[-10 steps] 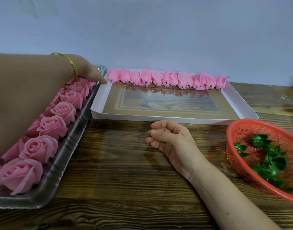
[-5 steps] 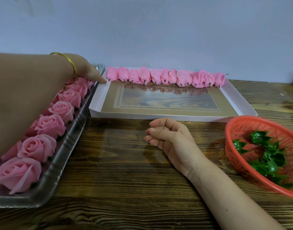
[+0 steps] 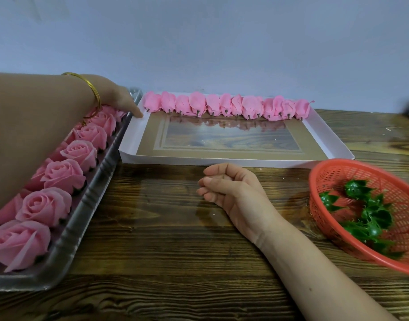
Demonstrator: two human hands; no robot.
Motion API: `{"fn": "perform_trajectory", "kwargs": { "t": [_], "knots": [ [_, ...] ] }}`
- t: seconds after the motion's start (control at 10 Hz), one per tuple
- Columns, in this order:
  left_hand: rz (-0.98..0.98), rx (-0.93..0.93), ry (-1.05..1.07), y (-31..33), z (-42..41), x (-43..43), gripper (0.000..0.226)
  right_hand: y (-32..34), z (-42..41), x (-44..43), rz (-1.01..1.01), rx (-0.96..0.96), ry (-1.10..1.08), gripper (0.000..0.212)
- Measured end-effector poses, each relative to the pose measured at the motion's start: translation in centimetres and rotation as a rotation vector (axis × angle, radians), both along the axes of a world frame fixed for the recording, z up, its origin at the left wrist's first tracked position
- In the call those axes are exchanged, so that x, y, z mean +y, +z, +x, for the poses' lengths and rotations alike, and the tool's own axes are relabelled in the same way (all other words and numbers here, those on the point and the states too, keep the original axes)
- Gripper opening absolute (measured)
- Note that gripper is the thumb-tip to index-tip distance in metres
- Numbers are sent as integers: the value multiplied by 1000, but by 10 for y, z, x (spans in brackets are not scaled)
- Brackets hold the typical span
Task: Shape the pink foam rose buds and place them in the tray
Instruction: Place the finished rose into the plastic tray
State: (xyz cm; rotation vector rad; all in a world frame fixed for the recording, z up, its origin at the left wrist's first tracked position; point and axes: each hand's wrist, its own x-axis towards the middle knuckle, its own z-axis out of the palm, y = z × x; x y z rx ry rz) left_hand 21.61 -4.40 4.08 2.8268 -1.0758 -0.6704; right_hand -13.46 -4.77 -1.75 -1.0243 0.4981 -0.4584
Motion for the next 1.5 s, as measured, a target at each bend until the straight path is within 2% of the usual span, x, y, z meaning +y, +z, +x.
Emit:
{"fn": "perform_trajectory", "kwargs": {
  "t": [0.1, 0.2, 0.3, 0.4, 0.5, 0.6, 0.7, 0.9, 1.1, 1.2, 1.5],
  "knots": [
    [-60, -28, 6, -1, -1, -2, 46, 0, -1, 0, 8, -11, 4, 22],
    [-104, -104, 24, -2, -4, -4, 49, 1, -1, 1, 4, -9, 4, 18],
    [-79, -173, 39, 2, -6, -2, 67, 2, -2, 1, 6, -4, 3, 18],
    [-54, -229, -27, 9, -8, 0, 48, 3, -1, 2, 14, -5, 4, 17],
    [-32, -339, -75, 17, -13, 0, 39, 4, -2, 3, 7, -2, 6, 17],
    [-160, -477, -80, 29, -28, -4, 22, 4, -2, 2, 7, -1, 3, 17],
    [-270, -579, -95, 39, -53, -16, 17, 4, -2, 2, 6, -3, 3, 17],
    [-443, -512, -194, 59, -99, -43, 14, 4, -2, 1, 22, -8, 3, 18],
    [-729, -265, -197, 69, -141, -53, 8, 6, -2, 2, 18, 2, -2, 17],
    [-813, -194, -181, 66, -161, -50, 9, 7, -2, 3, 24, -3, -4, 17],
    [-900, -19, -43, 21, -200, -15, 12, 10, -2, 4, 18, 11, -30, 16]
  ]
}}
